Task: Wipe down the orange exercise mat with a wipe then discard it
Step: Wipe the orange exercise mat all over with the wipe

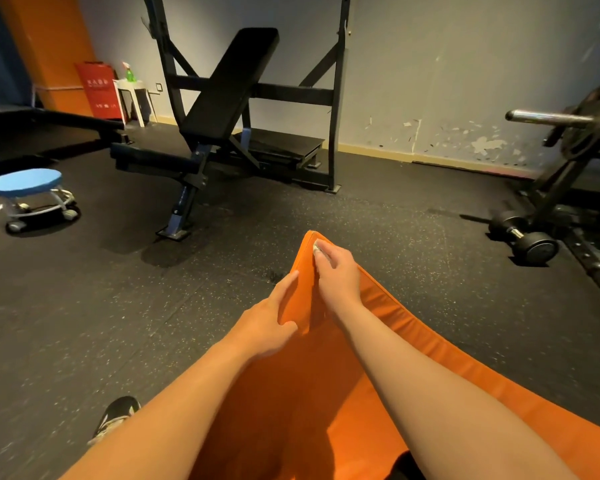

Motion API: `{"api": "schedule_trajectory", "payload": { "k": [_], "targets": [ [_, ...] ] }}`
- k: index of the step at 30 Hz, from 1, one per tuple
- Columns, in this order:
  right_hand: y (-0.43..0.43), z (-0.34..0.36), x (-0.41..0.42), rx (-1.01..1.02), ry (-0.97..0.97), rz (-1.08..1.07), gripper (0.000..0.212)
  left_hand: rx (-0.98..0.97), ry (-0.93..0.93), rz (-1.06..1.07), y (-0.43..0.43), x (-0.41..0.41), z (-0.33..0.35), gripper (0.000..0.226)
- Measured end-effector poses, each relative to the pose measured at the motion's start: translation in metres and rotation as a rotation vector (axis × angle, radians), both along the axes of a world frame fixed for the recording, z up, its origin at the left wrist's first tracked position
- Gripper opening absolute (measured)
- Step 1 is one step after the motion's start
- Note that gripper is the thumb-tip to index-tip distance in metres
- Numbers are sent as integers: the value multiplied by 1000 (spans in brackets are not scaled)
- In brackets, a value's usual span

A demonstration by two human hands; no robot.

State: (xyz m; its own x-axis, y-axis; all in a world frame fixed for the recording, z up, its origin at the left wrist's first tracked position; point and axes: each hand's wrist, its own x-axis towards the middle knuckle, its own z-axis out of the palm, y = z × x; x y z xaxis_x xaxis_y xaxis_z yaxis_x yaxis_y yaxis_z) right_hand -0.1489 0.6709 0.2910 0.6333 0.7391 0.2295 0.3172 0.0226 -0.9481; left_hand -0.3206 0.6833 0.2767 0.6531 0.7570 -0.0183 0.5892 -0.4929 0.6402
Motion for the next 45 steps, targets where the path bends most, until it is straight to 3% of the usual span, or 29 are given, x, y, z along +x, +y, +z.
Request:
{"api": "schedule_trajectory", "payload": {
  "k": [4, 10, 16, 23, 29, 35, 40, 45],
  "targets": [
    [-1, 0, -6, -29, -123, 21, 38, 14, -28, 49, -7, 4, 1, 72],
    [-4, -20, -1, -158, -141, -34, 47, 20, -16, 56, -13, -1, -1, 72],
    [-1, -3, -25, -35, -310, 122, 44, -4, -17, 69, -14, -3, 2, 75],
    [-6, -23, -13, -195, -218, -90, 49, 1, -35, 60, -23, -5, 8, 73],
    [-6, -14, -39, -37, -399, 96, 42, -15, -42, 113, -21, -5, 9, 69],
    [-7, -23, -8, -198, -158, -126, 49, -14, -54, 83, -29, -4, 9, 72],
    [-5, -4, -32, -72, -371, 59, 47, -12, -60, 112, -26, -1, 4, 70],
    [-12, -7, -24, -121, -455, 70, 44, -17, -64, 111, -31, 0, 4, 69]
  ]
}}
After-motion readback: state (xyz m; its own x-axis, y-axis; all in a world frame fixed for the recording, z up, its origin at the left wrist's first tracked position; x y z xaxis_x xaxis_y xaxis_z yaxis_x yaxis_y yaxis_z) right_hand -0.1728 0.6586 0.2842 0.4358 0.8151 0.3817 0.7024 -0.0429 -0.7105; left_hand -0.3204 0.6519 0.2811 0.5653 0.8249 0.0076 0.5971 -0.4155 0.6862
